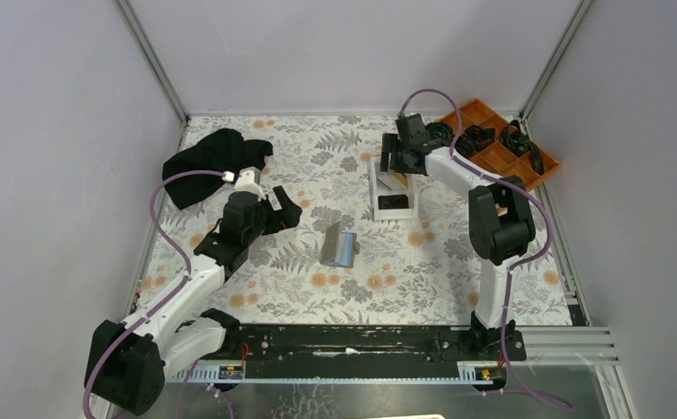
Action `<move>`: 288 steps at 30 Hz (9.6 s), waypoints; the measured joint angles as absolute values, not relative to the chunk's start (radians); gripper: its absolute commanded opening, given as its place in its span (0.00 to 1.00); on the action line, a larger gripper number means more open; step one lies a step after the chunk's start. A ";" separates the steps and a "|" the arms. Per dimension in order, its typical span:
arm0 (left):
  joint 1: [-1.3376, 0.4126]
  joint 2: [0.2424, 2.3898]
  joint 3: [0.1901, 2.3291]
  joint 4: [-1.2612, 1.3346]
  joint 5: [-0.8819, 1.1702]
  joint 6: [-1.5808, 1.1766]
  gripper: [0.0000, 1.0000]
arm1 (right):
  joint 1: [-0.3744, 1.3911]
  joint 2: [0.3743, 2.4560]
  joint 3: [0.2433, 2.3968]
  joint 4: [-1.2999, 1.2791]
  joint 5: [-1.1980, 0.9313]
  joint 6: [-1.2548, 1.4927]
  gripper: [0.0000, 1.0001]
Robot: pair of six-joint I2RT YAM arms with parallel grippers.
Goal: Put the credit cards into the card holder
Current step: Pick up the credit card from the storage box, then open the card holder at the center of the board.
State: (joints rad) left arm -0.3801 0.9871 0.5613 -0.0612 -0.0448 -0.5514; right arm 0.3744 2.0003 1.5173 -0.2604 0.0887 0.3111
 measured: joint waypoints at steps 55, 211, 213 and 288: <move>-0.380 1.014 0.580 0.002 0.001 -0.544 1.00 | 0.365 1.985 1.668 -0.461 0.110 0.287 0.00; -0.335 1.556 0.748 0.858 0.619 -1.128 0.00 | 0.445 1.553 1.005 0.388 -0.657 0.719 0.41; -0.335 1.556 0.748 0.858 0.622 -1.132 0.00 | 0.445 1.555 1.003 0.414 -0.663 0.733 0.40; -0.498 1.301 0.412 0.275 0.365 -0.804 0.00 | 0.865 1.609 1.084 -0.353 0.078 0.730 0.00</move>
